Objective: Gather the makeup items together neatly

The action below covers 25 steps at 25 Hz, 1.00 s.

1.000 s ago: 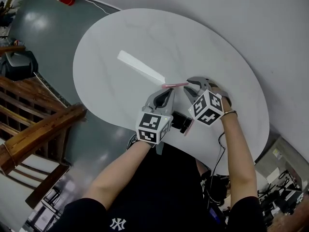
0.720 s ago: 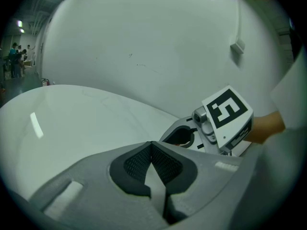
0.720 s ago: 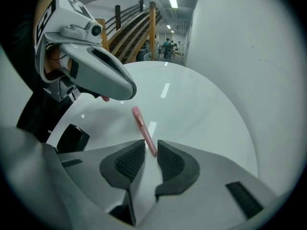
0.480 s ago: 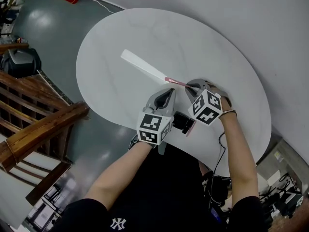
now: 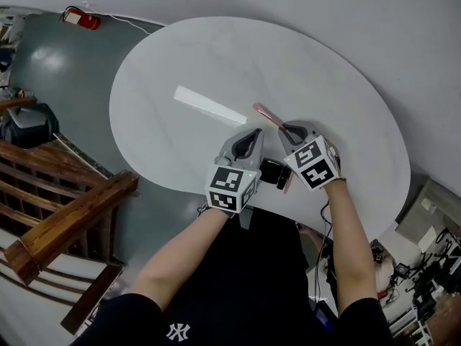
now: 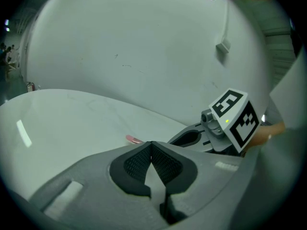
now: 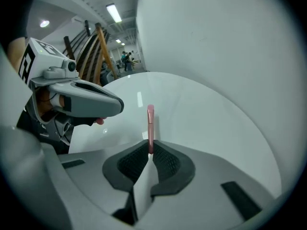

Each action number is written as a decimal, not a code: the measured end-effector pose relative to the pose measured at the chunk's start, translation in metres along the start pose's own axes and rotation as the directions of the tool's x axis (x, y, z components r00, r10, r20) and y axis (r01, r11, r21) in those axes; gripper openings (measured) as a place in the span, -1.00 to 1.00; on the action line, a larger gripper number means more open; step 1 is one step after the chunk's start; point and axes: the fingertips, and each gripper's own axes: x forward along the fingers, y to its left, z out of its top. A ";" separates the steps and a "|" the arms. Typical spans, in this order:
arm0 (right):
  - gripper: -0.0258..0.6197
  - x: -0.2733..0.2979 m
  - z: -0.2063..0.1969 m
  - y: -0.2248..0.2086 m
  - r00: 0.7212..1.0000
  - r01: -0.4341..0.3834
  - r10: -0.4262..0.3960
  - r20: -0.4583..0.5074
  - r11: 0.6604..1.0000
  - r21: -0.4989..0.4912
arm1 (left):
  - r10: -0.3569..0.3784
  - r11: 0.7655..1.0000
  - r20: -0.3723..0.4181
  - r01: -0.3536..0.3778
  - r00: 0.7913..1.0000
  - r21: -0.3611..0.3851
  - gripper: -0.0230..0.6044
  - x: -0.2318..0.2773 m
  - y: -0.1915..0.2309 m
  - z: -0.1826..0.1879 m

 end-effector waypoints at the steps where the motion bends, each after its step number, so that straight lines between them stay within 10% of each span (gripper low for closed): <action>1: -0.79 -0.004 -0.004 0.002 1.000 0.019 -0.019 0.010 0.999 0.043 | -0.020 1.000 -0.004 0.020 1.000 0.010 -0.90 0.001 -0.004 -0.001; 10: -0.79 -0.061 -0.051 0.020 0.971 0.188 -0.230 0.069 0.906 0.380 | -0.182 0.977 -0.043 0.186 0.982 0.109 -0.90 -0.011 -0.052 -0.012; 25: -0.79 -0.083 -0.161 0.083 0.926 0.217 -0.378 0.012 0.557 0.802 | -0.313 0.917 -0.121 0.333 0.942 0.220 -0.90 -0.039 -0.114 -0.049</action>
